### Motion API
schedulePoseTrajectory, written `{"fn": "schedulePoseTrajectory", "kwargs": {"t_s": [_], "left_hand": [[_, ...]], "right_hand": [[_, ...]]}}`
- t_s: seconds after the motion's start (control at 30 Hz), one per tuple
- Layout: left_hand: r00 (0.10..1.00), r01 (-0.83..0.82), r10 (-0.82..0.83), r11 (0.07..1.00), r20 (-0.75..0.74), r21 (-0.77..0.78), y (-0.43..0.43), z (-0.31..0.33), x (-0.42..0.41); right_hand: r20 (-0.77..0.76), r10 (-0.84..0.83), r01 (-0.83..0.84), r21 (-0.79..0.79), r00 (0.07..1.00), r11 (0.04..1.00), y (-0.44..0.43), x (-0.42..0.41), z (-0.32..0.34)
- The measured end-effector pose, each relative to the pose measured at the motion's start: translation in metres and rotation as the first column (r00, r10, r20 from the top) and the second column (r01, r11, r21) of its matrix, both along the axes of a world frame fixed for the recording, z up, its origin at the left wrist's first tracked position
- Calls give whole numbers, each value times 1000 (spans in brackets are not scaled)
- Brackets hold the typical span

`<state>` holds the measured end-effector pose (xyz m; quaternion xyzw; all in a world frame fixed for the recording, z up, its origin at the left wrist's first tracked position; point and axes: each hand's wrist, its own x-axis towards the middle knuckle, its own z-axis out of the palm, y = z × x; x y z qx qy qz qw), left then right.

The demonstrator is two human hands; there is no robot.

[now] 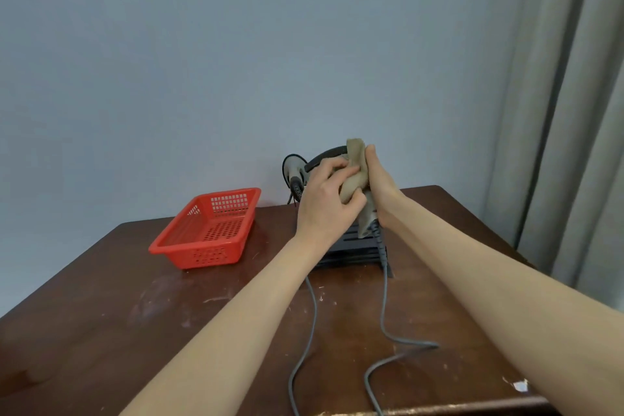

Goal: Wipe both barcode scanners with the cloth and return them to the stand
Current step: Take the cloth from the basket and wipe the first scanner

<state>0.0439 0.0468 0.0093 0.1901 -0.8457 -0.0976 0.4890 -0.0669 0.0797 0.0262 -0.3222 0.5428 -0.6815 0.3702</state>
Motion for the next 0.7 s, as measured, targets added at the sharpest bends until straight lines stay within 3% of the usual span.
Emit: {"fn": "schedulePoseTrajectory", "kwargs": {"t_s": [0.3, 0.4, 0.5, 0.7], "left_hand": [[998, 61, -60, 995, -23, 76, 5, -13, -2], [1000, 9, -9, 999, 1, 46, -2, -4, -5], [996, -51, 59, 994, -73, 100, -4, 1, -10], [996, 19, -4, 985, -88, 171, 13, -7, -12]], "right_hand": [[70, 11, -12, 10, 997, 1000, -3, -6, -17], [108, 22, -18, -41, 994, 999, -6, -1, -15], [155, 37, -25, -80, 987, 997, -6, -1, -10], [160, -57, 63, -36, 985, 997, 3, -11, -2]]}}
